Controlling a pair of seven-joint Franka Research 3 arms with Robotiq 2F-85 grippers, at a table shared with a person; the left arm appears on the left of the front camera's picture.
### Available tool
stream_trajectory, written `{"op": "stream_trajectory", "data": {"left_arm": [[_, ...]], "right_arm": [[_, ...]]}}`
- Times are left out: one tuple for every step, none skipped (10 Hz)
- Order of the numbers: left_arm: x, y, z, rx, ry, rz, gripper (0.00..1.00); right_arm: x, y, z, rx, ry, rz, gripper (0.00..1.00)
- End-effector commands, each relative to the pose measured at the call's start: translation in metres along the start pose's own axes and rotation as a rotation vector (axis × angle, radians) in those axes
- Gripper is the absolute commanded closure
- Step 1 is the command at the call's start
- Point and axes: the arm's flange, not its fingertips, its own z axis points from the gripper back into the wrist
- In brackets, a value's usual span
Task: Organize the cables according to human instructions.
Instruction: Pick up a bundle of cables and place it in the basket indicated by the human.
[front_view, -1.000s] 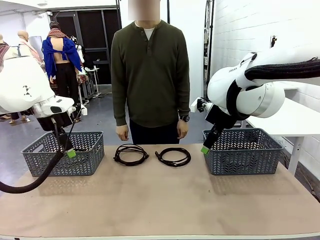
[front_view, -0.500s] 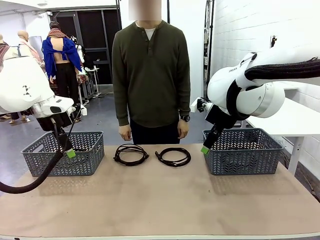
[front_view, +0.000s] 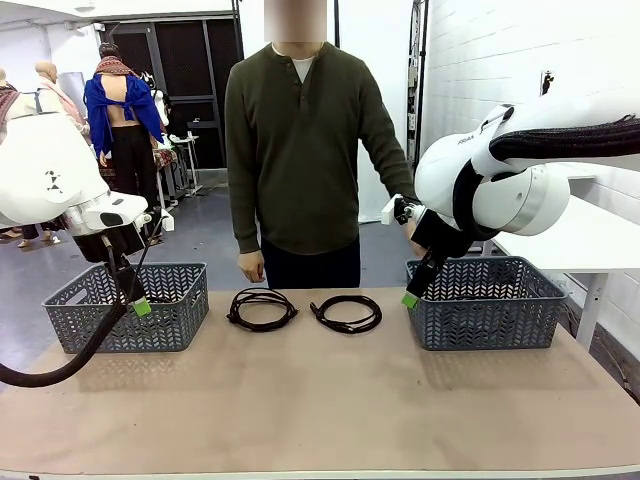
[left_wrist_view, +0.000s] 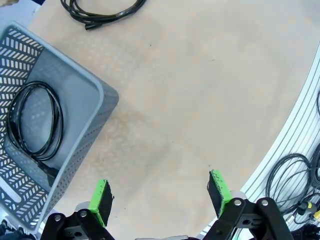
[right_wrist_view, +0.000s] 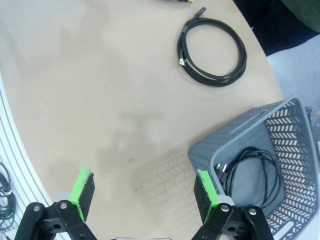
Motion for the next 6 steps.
{"op": "stream_trajectory", "data": {"left_arm": [[0.0000,0.0003,0.0013,-0.002,0.005,0.002,0.00],[0.0000,0.0003,0.0013,-0.002,0.005,0.002,0.00],[0.0000,0.0003,0.0013,-0.002,0.005,0.002,0.00],[0.0000,0.0003,0.0013,-0.002,0.005,0.002,0.00],[0.0000,0.0003,0.0013,-0.002,0.005,0.002,0.00],[0.0000,0.0003,0.0013,-0.002,0.005,0.002,0.00]], "right_arm": [[-0.0011,0.0000,-0.0005,-0.002,0.003,-0.005,0.00],[-0.0011,0.0000,-0.0005,-0.002,0.003,-0.005,0.00],[-0.0011,0.0000,-0.0005,-0.002,0.003,-0.005,0.00],[-0.0011,0.0000,-0.0005,-0.002,0.003,-0.005,0.00],[-0.0011,0.0000,-0.0005,-0.002,0.003,-0.005,0.00],[-0.0011,0.0000,-0.0005,-0.002,0.003,-0.005,0.00]]}}
